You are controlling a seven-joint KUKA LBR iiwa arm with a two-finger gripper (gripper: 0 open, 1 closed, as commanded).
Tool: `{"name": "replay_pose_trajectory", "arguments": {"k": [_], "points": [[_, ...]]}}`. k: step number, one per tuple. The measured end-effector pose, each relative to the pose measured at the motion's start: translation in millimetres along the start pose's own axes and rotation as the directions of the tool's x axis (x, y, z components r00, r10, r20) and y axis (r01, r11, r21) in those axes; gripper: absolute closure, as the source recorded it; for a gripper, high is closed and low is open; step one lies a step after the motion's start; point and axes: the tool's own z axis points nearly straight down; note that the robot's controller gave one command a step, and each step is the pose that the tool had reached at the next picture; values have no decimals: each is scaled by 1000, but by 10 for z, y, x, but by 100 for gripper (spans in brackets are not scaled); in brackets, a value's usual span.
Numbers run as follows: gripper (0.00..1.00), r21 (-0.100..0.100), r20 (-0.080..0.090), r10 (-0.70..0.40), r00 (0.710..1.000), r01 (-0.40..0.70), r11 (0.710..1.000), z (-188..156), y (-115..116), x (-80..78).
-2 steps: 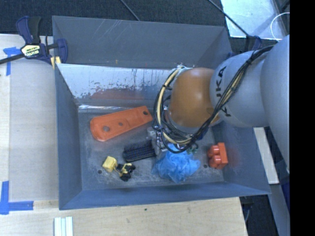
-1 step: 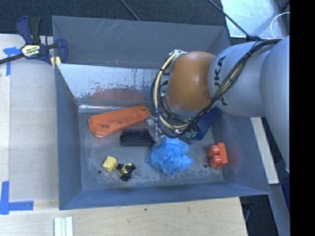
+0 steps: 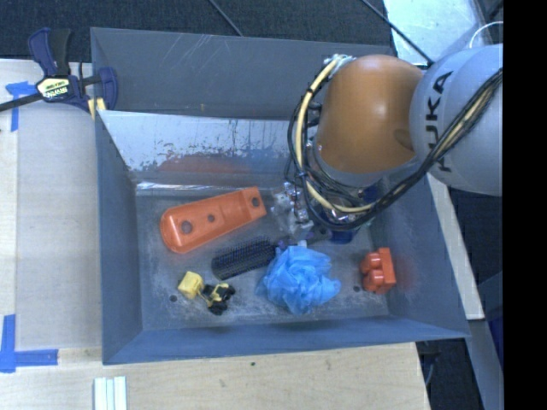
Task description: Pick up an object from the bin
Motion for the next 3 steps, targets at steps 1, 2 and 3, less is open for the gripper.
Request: {"name": "replay_pose_trajectory", "arguments": {"k": [1,2,3], "points": [[100,5,22,-9,1000,9,1000,-76,18,-124],[100,7,17,-182,983,182,983,237,-126,-157],[0,6,18,-247,969,247,969,774,158,-39]]}}
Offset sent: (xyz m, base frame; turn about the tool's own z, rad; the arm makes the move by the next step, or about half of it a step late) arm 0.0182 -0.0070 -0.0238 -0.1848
